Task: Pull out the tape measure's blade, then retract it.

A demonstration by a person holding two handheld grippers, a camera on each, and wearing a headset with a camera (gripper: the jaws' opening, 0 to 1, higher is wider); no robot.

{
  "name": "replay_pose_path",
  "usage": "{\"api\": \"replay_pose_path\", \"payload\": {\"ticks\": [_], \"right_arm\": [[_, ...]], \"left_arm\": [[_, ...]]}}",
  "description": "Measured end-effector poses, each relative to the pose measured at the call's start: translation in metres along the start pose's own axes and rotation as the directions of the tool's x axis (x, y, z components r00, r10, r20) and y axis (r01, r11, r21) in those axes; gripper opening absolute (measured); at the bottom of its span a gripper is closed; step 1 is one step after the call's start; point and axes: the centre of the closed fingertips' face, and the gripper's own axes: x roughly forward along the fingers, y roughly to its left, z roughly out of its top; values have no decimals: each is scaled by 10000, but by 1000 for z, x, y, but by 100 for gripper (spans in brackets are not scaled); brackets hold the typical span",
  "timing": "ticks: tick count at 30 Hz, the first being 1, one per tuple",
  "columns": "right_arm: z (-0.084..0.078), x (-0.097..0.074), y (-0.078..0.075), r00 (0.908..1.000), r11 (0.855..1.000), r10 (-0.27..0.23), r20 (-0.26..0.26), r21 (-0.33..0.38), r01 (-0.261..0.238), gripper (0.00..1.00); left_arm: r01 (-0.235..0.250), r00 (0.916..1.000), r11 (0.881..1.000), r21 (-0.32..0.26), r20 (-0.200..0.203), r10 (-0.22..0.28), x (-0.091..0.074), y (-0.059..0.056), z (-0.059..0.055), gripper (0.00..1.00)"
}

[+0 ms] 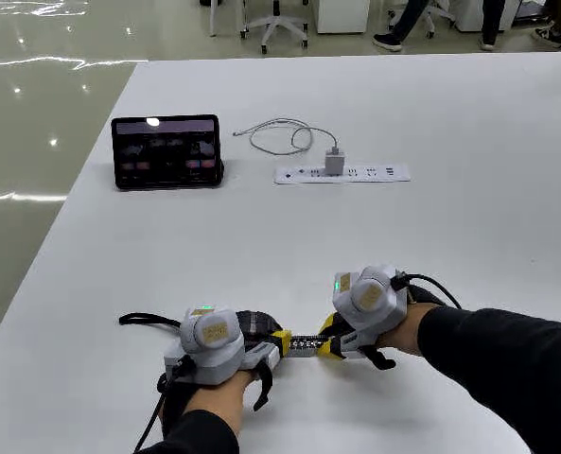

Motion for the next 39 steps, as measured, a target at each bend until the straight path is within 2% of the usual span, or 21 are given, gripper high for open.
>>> {"api": "replay_pose_path", "payload": {"ticks": [1, 6, 8, 9, 10, 11, 12, 13, 14, 16, 18, 19, 21, 25, 28, 29, 31, 33, 36, 37, 39], "right_arm": [[1, 0, 2, 9999, 9994, 89, 65, 340, -91, 12], [-2, 0, 1, 10000, 10000, 10, -72, 64, -10, 12], [-8, -3, -2, 9995, 9999, -112, -288, -35, 112, 5], [-8, -5, -2, 9998, 10000, -89, -169, -15, 89, 0], [-4, -6, 1, 9999, 9999, 76, 100, 78, -77, 0], [5, -4, 7, 9971, 9983, 340, 676, 440, -370, 0], [4, -4, 10, 9973, 9977, 534, 495, 387, -554, 0], [4, -1, 9, 9987, 9988, 429, 292, 226, -436, 5], [4, 1, 9, 9995, 9991, 304, 93, -294, -301, 6], [12, 5, 18, 9983, 9986, 522, 273, -82, -520, 7], [14, 7, 17, 9987, 9989, 429, 262, -177, -424, 15], [15, 6, 18, 9983, 9987, 513, 264, -37, -512, 15], [16, 5, 17, 9988, 9989, 406, 263, -232, -400, 13], [18, -2, 11, 9993, 9999, 113, 363, -3, -113, 22], [17, -9, 9, 9989, 9986, 64, 470, 516, -88, 29], [16, -11, 6, 9986, 9983, -172, 496, 559, 144, 33], [16, -17, 5, 9970, 9971, -315, 714, 719, 264, 40], [17, -22, 4, 9943, 9953, -529, 928, 855, 450, 42], [13, -29, 5, 9904, 9915, -763, 1155, 1141, 631, 48], [12, -32, 4, 9868, 9883, -989, 1285, 1281, 824, 51], [9, -38, 7, 9823, 9845, -1188, 1448, 1454, 977, 55]], "left_arm": [[3, 10000, 10000, -34, -8, -3, 0, 0, 0, 60], [-1, 10000, 10000, 11, -23, 1, 0, 0, 0, 60], [10, 10000, 10000, 23, -1, -10, -1, -1, 0, 60], [26, 10000, 10000, 35, 14, -26, -1, -1, 0, 60], [26, 10000, 10000, 8, 15, -26, -1, -1, 0, 60], [37, 10000, 10000, -48, -9, -37, -2, -1, -1, 60], [59, 10000, 10000, -4, -21, -59, -1, -1, -1, 60], [41, 10000, 10000, 37, -32, -40, -1, -1, 0, 60], [40, 10000, 10000, -18, -15, -40, 0, 0, 0, 60], [40, 10000, 10000, 20, -45, -40, 0, 0, 0, 60], [38, 10000, 10000, 2, -48, -38, 1, 0, 0, 60], [28, 10000, 10000, 8, -44, -28, 1, 0, 0, 60], [57, 9999, 10000, 5, -84, -57, 1, 0, 0, 60], [153, 9999, 9998, 133, -73, -152, 1, 0, 0, 62], [345, 9989, 9991, 245, -338, -337, 0, -1, 0, 63], [409, 9984, 9988, 255, -390, -399, -2, -1, 1, 63], [524, 9984, 9970, 565, -233, -511, -6, 0, 6, 63], [680, 9975, 9947, 777, -245, -663, -8, 2, 8, 67], [1787, 9835, 9786, 1024, -480, -1745, -11, -7, 8, 79], [1705, 9845, 9740, 1495, -681, -1619, -13, 1, 7, 82], [1694, 9854, 9609, 2192, -220, -1687, -17, 6, 17, 94]]}}
